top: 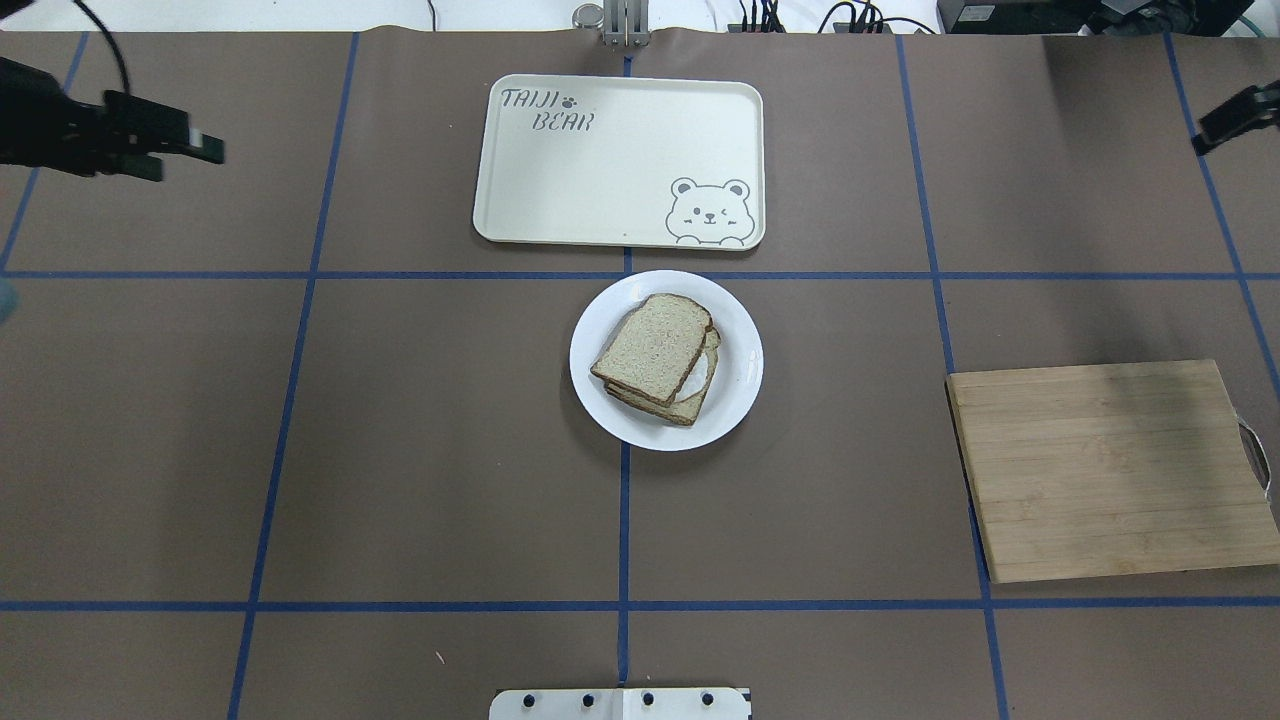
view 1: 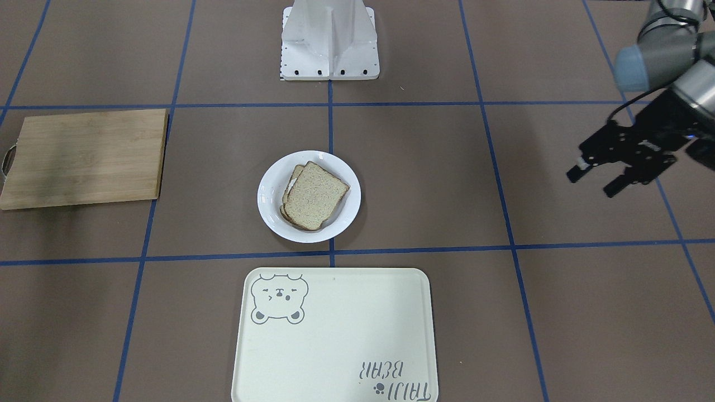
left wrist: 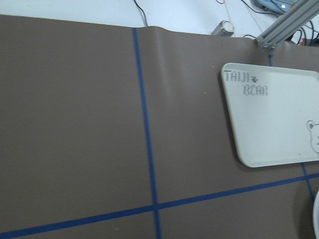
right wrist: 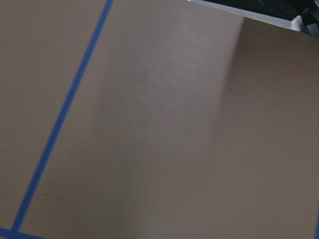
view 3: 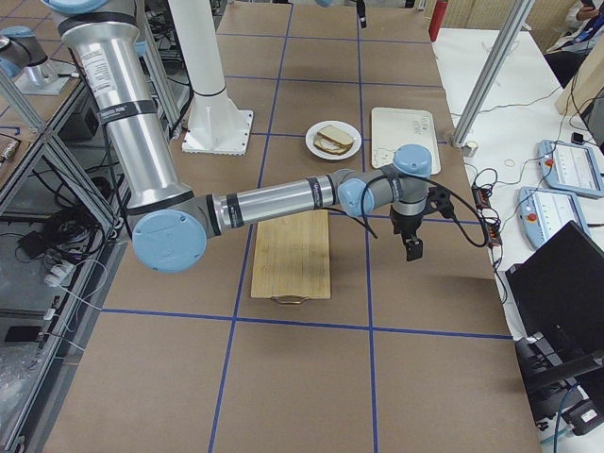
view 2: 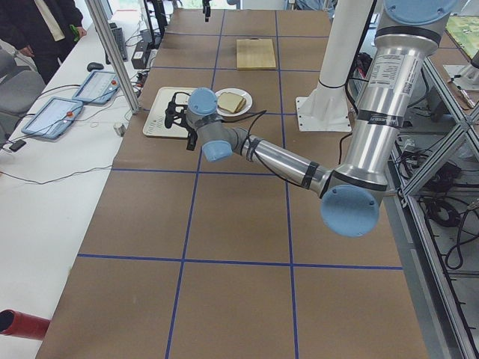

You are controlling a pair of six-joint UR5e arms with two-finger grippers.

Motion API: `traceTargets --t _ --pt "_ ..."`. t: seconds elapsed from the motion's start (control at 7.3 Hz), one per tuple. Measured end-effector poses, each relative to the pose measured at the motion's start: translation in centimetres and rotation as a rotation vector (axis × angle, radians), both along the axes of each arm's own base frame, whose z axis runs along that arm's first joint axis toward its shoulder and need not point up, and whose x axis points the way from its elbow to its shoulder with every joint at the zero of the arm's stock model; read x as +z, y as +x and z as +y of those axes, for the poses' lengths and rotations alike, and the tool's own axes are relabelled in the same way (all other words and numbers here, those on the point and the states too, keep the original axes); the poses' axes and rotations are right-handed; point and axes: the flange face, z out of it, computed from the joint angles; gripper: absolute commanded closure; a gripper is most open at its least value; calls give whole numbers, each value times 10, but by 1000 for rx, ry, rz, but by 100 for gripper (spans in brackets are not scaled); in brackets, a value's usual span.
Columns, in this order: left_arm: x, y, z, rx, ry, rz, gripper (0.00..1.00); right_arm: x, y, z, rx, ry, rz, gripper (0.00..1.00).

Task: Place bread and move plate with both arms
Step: 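Reach the left gripper to the white plate rim and grip it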

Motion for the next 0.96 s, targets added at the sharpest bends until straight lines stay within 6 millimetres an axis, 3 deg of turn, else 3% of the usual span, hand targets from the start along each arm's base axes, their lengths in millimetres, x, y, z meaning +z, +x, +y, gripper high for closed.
traceTargets --t 0.14,0.27,0.41,0.55,0.68,0.82,0.96 --pt "-27 63 14 -8 -44 56 2 20 49 21 -12 -49 -2 0" --pt "-48 121 34 -18 -84 108 2 36 81 48 -11 -114 19 0" --pt "-64 174 54 -28 -119 157 3 47 100 72 -19 -161 65 0" --pt "-71 226 73 -29 -133 205 12 54 111 89 -38 -176 102 0" --pt "-68 269 86 -26 -128 261 22 58 115 97 -48 -183 118 0" --pt "-62 293 93 -28 -128 313 34 59 116 100 -52 -186 123 0" --pt "-55 304 95 -31 -135 337 48 59 116 100 -53 -186 120 0"
